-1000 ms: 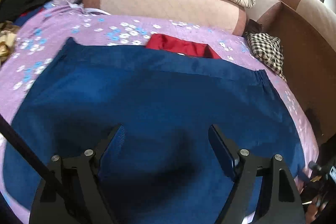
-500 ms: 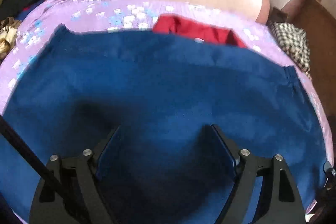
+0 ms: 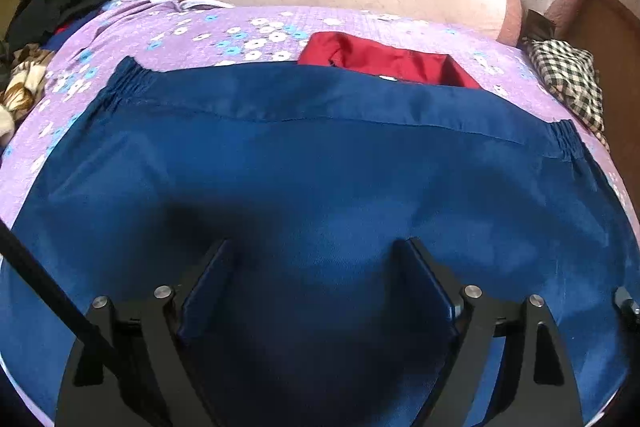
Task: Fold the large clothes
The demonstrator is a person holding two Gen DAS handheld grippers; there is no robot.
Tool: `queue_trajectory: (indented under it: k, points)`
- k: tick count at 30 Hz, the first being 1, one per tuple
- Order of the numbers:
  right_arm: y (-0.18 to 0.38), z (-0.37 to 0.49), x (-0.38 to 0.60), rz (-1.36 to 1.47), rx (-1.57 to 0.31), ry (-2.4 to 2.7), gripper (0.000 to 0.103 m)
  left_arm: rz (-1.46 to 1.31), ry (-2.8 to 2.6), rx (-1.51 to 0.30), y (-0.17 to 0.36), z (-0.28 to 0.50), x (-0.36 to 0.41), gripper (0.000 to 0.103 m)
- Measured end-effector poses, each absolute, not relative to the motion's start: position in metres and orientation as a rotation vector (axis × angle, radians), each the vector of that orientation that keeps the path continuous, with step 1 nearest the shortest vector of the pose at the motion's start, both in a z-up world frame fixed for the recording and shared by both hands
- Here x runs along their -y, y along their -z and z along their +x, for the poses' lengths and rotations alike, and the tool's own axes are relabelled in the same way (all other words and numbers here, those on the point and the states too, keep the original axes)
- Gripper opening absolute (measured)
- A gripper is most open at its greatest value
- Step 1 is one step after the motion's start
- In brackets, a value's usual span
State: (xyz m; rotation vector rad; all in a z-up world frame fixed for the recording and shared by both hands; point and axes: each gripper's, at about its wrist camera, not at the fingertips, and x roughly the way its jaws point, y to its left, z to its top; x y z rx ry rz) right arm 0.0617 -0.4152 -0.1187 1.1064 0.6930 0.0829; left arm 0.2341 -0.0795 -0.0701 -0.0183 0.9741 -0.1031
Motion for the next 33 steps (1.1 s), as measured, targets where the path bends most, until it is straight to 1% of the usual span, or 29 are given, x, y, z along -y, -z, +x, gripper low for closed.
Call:
queue_trajectory:
  k: [1, 2, 3, 4, 5, 6, 8, 11, 17, 21, 23, 25, 27, 29, 33]
  points:
    - [0.117, 0.061, 0.415, 1.116, -0.69, -0.08, 0.008, -0.019, 0.069, -0.932, 0.064, 0.227, 0.078, 0.075]
    - [0.112, 0.061, 0.414, 1.113, -0.685, -0.081, 0.008, -0.002, 0.068, -0.89, 0.059, 0.221, 0.081, 0.074]
    - [0.11, 0.061, 0.414, 1.105, -0.682, -0.08, 0.008, 0.016, 0.071, -0.887, 0.06, 0.219, 0.085, 0.074]
    - [0.107, 0.061, 0.413, 1.096, -0.68, -0.078, 0.008, 0.023, 0.074, -0.934, 0.067, 0.224, 0.087, 0.075]
    - [0.104, 0.061, 0.412, 1.088, -0.676, -0.076, 0.008, 0.013, 0.077, -0.967, 0.073, 0.229, 0.086, 0.077]
    - [0.102, 0.061, 0.411, 1.079, -0.673, -0.078, 0.008, 0.007, 0.079, -0.968, 0.073, 0.231, 0.085, 0.083]
    - [0.097, 0.062, 0.409, 1.056, -0.666, -0.081, 0.008, 0.016, 0.081, -0.986, 0.074, 0.236, 0.085, 0.085]
    - [0.089, 0.063, 0.407, 1.051, -0.655, -0.089, 0.008, -0.05, 0.08, -0.97, 0.067, 0.23, 0.077, 0.085]
    - [0.077, 0.065, 0.401, 1.008, -0.653, -0.088, 0.008, 0.016, 0.097, -0.992, 0.073, 0.233, 0.083, 0.089]
    - [0.069, 0.067, 0.399, 1.002, -0.655, -0.082, 0.008, -0.02, 0.079, -0.975, 0.071, 0.231, 0.07, 0.089]
    - [0.06, 0.069, 0.393, 0.971, -0.661, -0.073, 0.008, 0.037, 0.096, -0.986, 0.077, 0.232, 0.078, 0.093]
    - [0.051, 0.072, 0.388, 0.954, -0.667, -0.069, 0.008, 0.043, 0.115, -1.013, 0.073, 0.237, 0.079, 0.093]
    - [0.037, 0.075, 0.38, 0.926, -0.673, -0.057, 0.008, -0.025, 0.142, -1.023, 0.066, 0.238, 0.066, 0.093]
    - [0.02, 0.081, 0.366, 0.886, -0.677, -0.056, 0.008, -0.099, 0.149, -0.991, 0.054, 0.232, 0.043, 0.092]
    - [-0.018, 0.1, 0.322, 0.775, -0.687, -0.069, 0.008, -0.148, 0.127, -0.935, 0.026, 0.222, -0.022, 0.092]
